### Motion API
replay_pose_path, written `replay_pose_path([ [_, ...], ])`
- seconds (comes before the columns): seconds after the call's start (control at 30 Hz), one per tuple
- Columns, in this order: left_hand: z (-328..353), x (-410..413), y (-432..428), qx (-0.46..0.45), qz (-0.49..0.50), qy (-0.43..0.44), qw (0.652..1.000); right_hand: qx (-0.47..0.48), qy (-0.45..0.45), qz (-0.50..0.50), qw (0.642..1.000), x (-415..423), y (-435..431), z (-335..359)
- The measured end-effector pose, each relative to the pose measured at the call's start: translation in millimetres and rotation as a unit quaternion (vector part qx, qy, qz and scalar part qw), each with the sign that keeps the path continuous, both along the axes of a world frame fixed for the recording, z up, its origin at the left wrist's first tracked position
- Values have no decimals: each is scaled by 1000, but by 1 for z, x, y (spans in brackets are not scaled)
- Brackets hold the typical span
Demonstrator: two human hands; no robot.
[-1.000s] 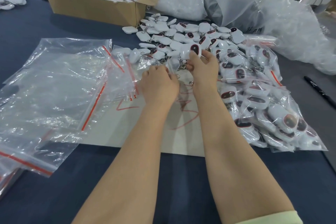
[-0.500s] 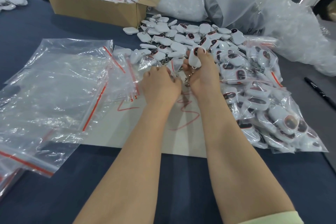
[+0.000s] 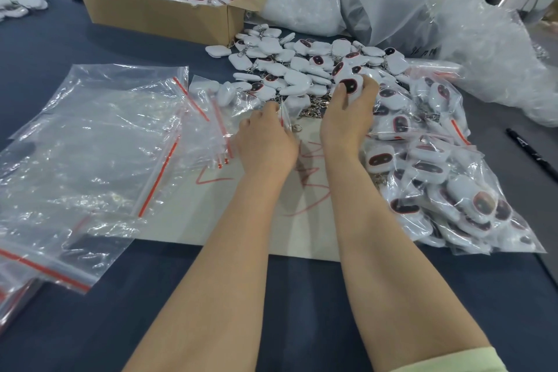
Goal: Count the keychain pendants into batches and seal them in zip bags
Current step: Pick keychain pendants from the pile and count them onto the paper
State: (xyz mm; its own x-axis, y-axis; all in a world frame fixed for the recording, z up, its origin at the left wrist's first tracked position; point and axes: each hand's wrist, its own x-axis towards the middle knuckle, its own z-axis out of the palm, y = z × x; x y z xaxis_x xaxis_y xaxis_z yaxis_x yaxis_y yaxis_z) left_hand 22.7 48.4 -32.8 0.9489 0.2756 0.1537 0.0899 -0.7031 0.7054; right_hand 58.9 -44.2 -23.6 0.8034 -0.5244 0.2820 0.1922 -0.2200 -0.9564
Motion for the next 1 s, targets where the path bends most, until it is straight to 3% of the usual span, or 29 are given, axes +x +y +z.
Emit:
replay_pose_path([
  [0.13, 1, 0, 1, 7, -15, -5, 1000, 50, 7, 57, 997, 0, 7, 0],
  [0.3, 0, 0, 1, 38, -16, 7, 999, 114, 88, 124, 982, 3, 8, -3],
  [0.5, 0, 0, 0, 23, -7, -2, 1000, 155, 66, 181, 969, 2, 5, 2],
  [0.67, -1, 0, 0, 31, -6, 6, 999, 202, 61, 191, 959, 2, 3, 3],
  [1.0, -2, 1, -1, 60, -12, 7, 998, 189, 67, 180, 963, 4, 3, 2],
])
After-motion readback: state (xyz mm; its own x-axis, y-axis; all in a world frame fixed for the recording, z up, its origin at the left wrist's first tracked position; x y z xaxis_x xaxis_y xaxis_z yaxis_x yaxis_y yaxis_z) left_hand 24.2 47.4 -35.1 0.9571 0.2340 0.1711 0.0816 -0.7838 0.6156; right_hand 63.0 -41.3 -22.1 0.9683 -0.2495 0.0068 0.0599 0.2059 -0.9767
